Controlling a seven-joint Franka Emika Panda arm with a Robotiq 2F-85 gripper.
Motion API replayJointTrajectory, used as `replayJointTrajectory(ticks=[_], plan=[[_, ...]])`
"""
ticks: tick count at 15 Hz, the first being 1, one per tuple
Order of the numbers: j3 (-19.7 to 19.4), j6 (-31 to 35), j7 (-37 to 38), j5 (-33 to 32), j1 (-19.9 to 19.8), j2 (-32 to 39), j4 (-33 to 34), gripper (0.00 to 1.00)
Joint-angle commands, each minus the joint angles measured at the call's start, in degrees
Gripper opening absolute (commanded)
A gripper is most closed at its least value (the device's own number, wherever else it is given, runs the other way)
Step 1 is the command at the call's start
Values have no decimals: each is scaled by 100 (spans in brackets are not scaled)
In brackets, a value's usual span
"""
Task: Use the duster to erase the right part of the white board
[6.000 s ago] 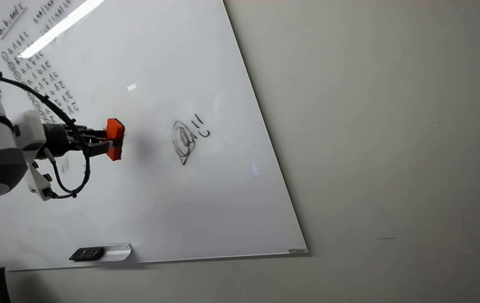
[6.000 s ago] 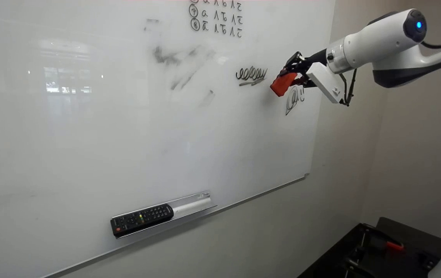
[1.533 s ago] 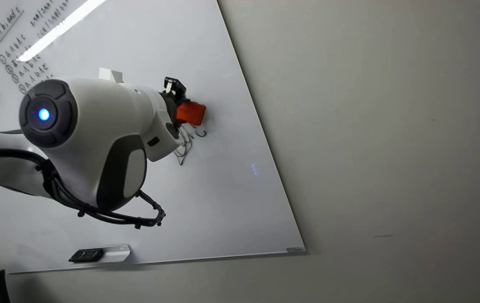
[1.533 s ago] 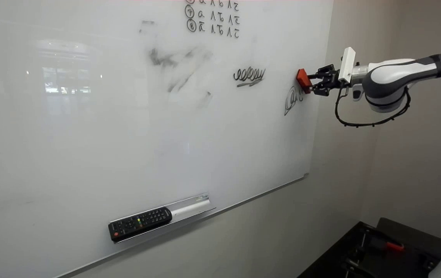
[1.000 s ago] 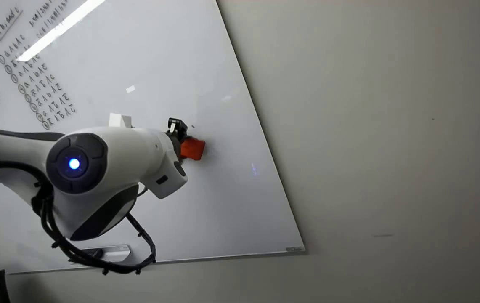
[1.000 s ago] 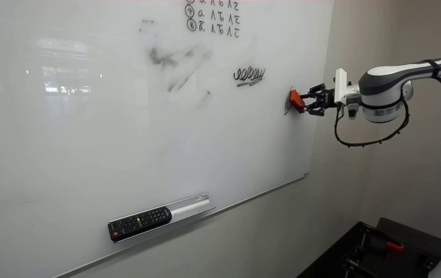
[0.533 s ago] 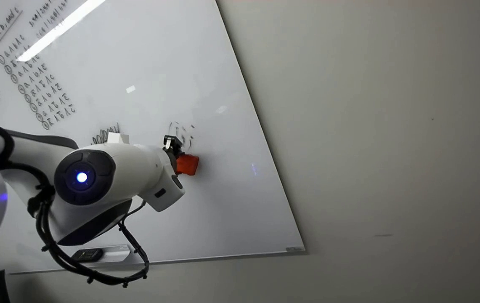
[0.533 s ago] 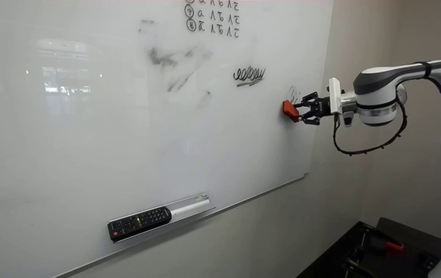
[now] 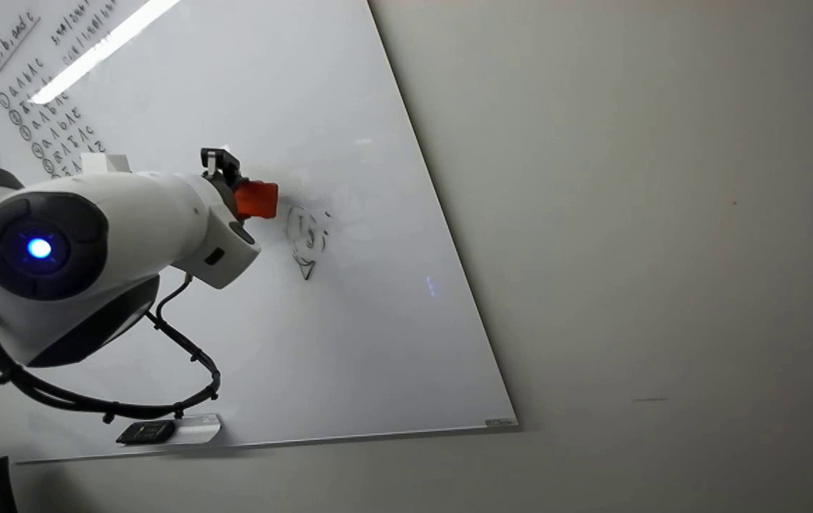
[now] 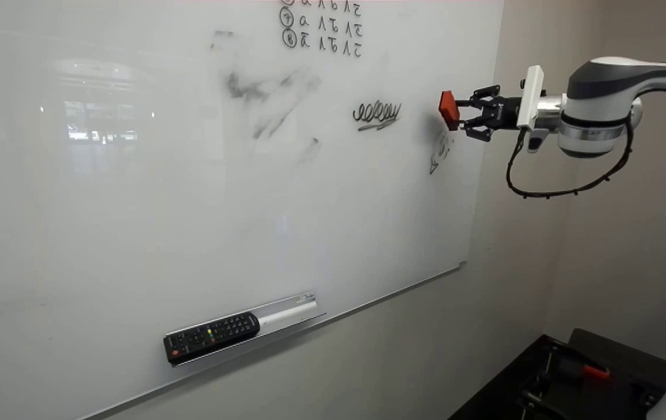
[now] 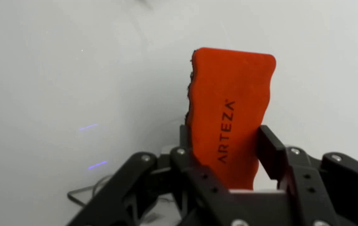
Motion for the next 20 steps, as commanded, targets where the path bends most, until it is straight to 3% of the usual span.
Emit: replayJointTrajectory(ticks=[1, 7, 10, 11, 15, 16, 20], plan=[[99, -6, -418, 434, -115, -10, 225, 28], [-265, -2, -817, 1090, 112, 426, 992, 28], [-318, -8, -798, 1432, 319, 579, 1027, 28], [-274, -13, -974, 1276, 103, 185, 928, 53], [-256, -15, -956, 1353, 99, 197, 924, 53], [-256, -15, -956, 1354, 100, 197, 921, 28], [-434, -18, -1027, 1298, 363, 127, 895, 28]])
